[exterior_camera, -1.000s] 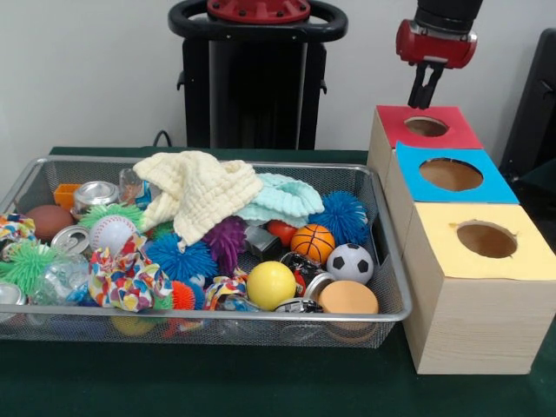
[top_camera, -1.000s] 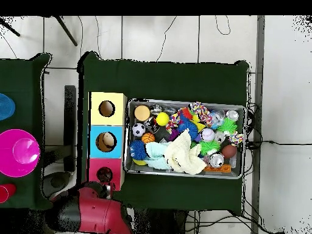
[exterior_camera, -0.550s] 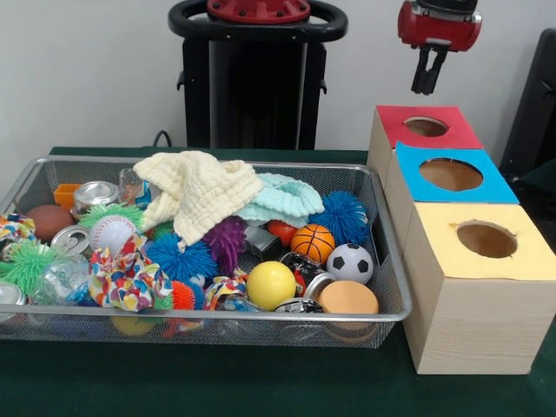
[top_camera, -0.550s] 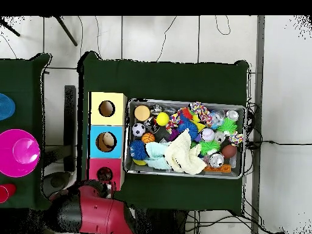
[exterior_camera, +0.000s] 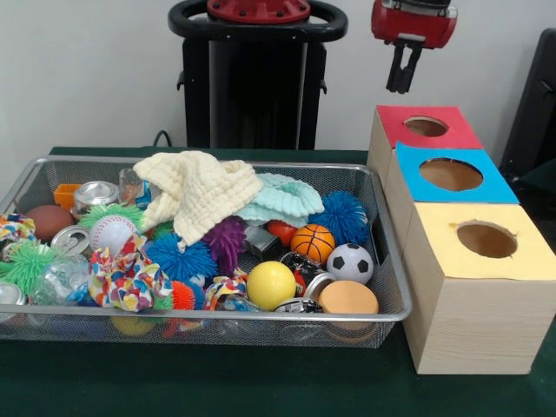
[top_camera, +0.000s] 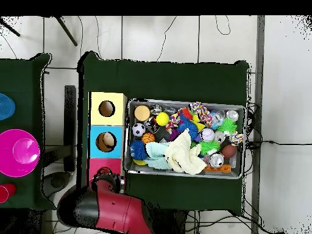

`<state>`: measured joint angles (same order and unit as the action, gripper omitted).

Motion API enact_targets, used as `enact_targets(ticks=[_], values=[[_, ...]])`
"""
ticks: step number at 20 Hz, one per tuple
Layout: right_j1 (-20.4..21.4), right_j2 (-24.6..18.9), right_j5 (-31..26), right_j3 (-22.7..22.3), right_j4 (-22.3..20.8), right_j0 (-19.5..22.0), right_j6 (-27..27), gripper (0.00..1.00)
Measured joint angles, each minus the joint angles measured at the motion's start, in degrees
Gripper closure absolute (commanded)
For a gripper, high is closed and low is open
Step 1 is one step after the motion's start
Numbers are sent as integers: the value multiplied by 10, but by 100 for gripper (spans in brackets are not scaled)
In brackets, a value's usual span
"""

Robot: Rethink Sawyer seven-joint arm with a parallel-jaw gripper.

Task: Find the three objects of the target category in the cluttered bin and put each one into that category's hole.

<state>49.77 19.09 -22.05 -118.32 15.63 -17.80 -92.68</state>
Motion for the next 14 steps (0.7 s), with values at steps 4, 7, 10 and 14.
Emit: enact_targets(ticks=[4, 7, 10, 14], values=[[3, 0, 0, 0, -8, 6, 0, 100], [6, 0, 0, 0, -14, 6, 0, 100], [10, 0, 0, 0, -19, 6, 0, 100], [14, 0, 0, 0, -19, 6, 0, 100]])
